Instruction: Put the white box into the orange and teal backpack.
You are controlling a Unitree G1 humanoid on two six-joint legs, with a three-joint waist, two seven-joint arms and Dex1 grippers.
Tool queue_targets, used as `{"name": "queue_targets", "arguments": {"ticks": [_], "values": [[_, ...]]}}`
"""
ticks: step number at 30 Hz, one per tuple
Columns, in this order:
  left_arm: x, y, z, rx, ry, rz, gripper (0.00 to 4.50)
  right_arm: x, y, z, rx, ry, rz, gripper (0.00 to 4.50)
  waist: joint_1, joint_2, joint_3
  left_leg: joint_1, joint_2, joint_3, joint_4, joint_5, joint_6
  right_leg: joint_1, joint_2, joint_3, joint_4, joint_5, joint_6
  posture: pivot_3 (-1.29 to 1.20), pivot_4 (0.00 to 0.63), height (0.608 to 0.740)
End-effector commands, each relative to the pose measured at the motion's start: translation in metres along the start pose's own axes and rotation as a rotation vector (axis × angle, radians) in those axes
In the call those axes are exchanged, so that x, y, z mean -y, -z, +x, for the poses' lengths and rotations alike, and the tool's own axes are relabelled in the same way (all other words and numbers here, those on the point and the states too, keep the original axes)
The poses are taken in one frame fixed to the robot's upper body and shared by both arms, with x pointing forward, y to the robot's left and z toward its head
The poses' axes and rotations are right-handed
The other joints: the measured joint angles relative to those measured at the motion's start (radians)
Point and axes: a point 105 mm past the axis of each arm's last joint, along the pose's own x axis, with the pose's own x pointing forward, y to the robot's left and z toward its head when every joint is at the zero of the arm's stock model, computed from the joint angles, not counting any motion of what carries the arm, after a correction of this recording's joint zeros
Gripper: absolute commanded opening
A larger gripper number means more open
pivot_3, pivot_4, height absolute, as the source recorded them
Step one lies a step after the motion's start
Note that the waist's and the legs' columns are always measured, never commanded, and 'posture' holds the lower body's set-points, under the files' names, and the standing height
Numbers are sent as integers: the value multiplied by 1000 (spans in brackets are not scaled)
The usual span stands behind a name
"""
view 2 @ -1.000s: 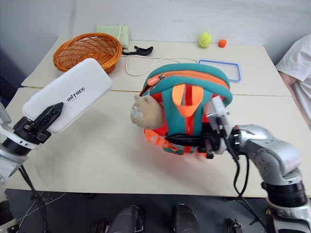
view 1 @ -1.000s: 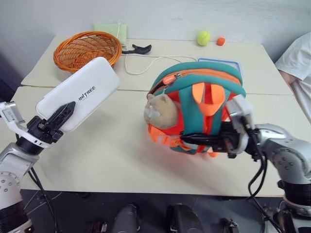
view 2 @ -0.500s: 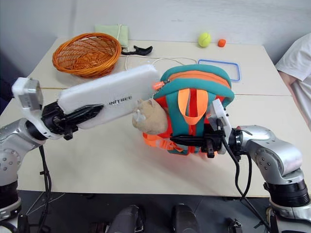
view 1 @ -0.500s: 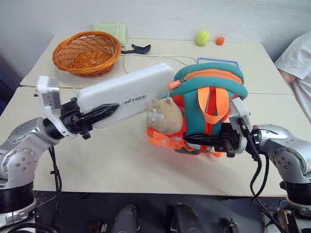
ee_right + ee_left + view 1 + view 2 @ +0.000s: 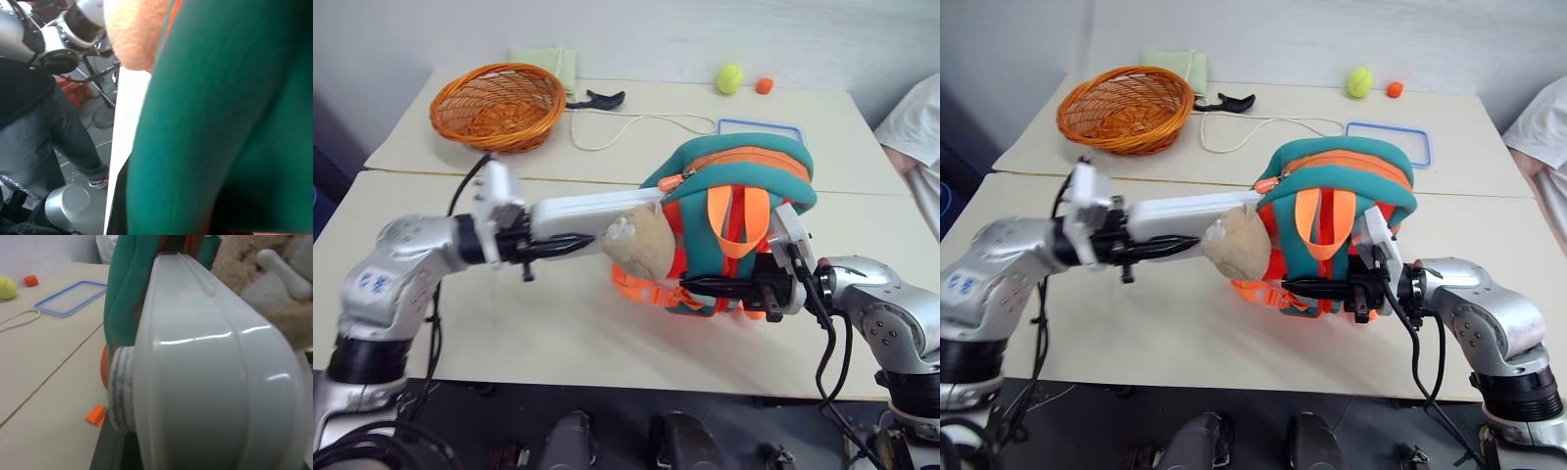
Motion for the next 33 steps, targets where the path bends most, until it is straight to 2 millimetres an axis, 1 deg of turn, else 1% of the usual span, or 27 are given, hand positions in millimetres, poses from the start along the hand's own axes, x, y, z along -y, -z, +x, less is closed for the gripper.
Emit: {"name": "queue_targets", "arguments": {"ticks": [1,3,5,7,10,12,14,16,18,21,23,24,26,28,30,31,33], "values": [[2,5,33,-41,48,-11,1211,-8,-6,0,7,-24,-30,13,-1,0,0,0,0,0,0,0,0,0,0,0,0,0,0,0,150,740],[1,-1,54,-22,84,-18,1211,-9,-5,1,0,-33,-38,13,-1,0,0,-2,0,0,3,-1,1,-1,1,0,0,0,0,0,150,740],[-1,-2,69,-21,102,-16,1211,-9,-5,2,2,-33,-46,13,-1,0,0,-6,1,0,7,-1,1,-3,1,-1,3,0,0,0,150,740],[-5,-1,78,-27,99,-16,1211,-8,-4,3,4,-31,-50,13,-4,0,0,-7,1,0,9,-1,1,-4,1,-1,6,0,1,0,150,740],[-9,-3,84,6,87,-38,1211,-9,-3,5,2,-32,-54,13,-5,0,0,-6,1,0,9,-1,1,-5,1,-1,6,0,1,0,150,740],[-10,-2,83,21,81,-54,1911,-10,-2,8,6,-32,-54,0,-4,0,0,-6,1,-1,10,-1,1,-5,1,-1,6,0,1,0,150,740],[-8,-1,77,28,90,-63,2402,-10,-1,9,12,-29,-54,0,-5,0,0,-6,1,-1,10,-1,0,-5,1,-1,6,0,1,0,150,740],[-7,-3,70,54,95,-95,2975,-10,-1,10,17,-21,-57,0,-7,0,0,-6,2,-1,9,-1,0,-5,1,-1,6,0,1,0,150,740],[-8,-10,57,104,96,-83,3667,-9,-2,10,25,-6,-62,0,-8,0,0,-6,2,-1,9,-1,0,-5,1,-1,6,0,1,0,150,740],[-14,-22,28,165,94,-7,4489,-4,-5,10,40,17,-68,0,-12,0,0,-7,2,-1,9,0,0,-5,2,-1,6,0,1,0,150,740],[-27,-21,6,161,36,20,4489,-2,-6,10,50,33,-65,0,-13,0,0,-7,2,-1,9,0,-1,-6,2,-1,6,0,1,0,150,740],[-30,-18,-7,139,21,34,4489,0,-6,10,52,41,-61,0,-15,0,0,-7,2,-1,9,0,-1,-6,2,-1,6,0,0,0,150,740],[-31,-10,-31,96,12,33,4489,2,-5,9,50,47,-56,0,-18,0,0,-7,2,-1,9,0,-1,-6,2,-1,6,0,0,0,150,740],[-21,2,-55,33,33,14,4489,3,-3,9,49,54,-50,0,-27,1,0,-6,2,-1,8,0,-1,-5,2,-1,6,0,0,0,150,740],[-6,9,-70,-14,68,-2,4489,6,-2,9,49,60,-47,0,-30,1,0,-7,2,-1,8,0,-1,-5,2,-1,8,0,0,0,150,740],[2,8,-74,-12,80,-5,4489,7,-2,9,50,63,-48,0,-30,1,0,-7,2,-1,7,0,0,-5,1,-1,8,0,0,0,150,740],[14,1,-73,23,90,-6,4489,10,-1,10,53,68,-49,0,-30,1,0,-8,2,-2,8,-1,0,-6,1,-1,8,0,0,0,150,740]]}}
